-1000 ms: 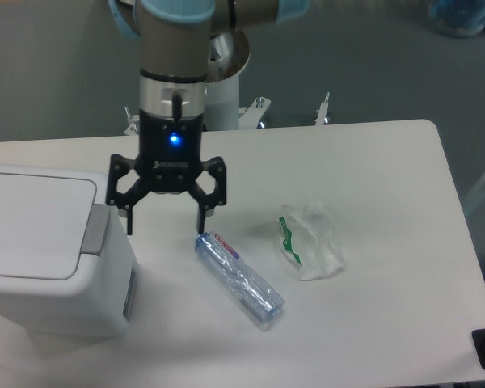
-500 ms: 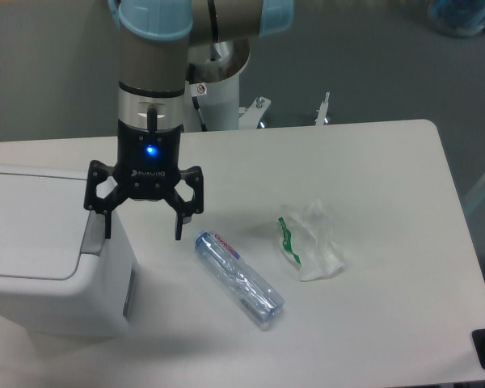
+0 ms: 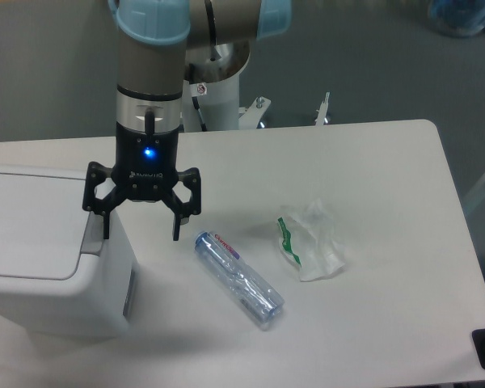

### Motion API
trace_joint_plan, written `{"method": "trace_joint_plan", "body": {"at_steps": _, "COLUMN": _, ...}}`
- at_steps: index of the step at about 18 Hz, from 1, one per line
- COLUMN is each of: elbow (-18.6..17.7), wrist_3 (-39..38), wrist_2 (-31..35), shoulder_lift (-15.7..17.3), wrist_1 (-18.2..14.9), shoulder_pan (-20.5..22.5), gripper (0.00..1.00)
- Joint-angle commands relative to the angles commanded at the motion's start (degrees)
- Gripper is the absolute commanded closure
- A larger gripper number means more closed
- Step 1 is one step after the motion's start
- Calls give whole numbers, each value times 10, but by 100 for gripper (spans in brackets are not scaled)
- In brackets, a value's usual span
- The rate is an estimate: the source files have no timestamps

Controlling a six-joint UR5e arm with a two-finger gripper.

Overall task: Open the trash can
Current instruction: 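Press the gripper fingers against the trash can lid to flip it open, then hold the gripper above the opened trash can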

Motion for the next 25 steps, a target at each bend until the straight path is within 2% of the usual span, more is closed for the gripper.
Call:
{"method": "trace_joint_plan", "body": {"at_steps": 17, "elbow": 0, "wrist_3": 2, "wrist_2": 1, "shoulder_lift": -5, "wrist_1": 1, "shoulder_pan": -4, "gripper": 0}}
{"method": "trace_joint_plan", "body": {"at_steps": 23, "elbow": 37, "wrist_3": 5, "wrist_2": 1, "shoulder_lift": 1, "wrist_1": 3, "shoulder_pan": 0, "gripper": 0}}
{"method": "trace_joint_plan", "body": {"at_steps": 25, "elbow": 50, "wrist_3": 10, "wrist_2": 2, "shoulder_lift": -1, "wrist_1": 3, "shoulder_pan": 14, "gripper": 0}}
